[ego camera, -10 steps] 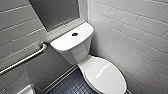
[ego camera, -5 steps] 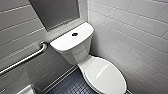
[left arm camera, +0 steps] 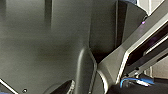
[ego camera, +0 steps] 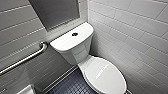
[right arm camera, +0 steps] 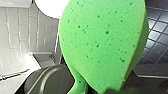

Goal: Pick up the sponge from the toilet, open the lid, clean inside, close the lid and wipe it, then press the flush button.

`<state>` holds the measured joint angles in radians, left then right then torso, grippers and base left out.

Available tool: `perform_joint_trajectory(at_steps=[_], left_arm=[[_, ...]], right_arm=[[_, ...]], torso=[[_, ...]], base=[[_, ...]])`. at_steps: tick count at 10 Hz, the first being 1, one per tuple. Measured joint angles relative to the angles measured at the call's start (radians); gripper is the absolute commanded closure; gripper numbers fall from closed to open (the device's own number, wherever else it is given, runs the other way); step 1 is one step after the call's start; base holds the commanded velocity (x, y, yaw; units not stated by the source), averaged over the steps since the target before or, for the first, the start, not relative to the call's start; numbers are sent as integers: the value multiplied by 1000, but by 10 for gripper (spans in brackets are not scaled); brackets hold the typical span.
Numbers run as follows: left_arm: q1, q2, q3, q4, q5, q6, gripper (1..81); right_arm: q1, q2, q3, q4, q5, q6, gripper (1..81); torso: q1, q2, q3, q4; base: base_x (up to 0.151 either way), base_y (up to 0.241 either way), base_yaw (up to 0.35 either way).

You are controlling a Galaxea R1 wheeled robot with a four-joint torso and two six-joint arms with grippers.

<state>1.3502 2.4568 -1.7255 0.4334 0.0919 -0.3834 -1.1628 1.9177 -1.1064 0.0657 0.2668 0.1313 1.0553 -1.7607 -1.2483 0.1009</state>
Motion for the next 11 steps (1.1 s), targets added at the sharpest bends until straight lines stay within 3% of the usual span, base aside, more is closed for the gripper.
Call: perform_joint_trajectory(at_steps=[5,8,11], left_arm=[[49,36,-46,-51,20,27,10],[50,51,-105,-228,4,235,10],[51,123,-237,-328,-49,284,10]], right_arm=[[296,29,39,119,-180,2,811],[400,77,28,196,-287,7,811],[503,87,-29,216,-330,8,811]], torso=[[0,0,0,0],[0,0,0,0],[0,0,0,0]], base=[[0,0,0],[0,0,0],[0,0,0]])
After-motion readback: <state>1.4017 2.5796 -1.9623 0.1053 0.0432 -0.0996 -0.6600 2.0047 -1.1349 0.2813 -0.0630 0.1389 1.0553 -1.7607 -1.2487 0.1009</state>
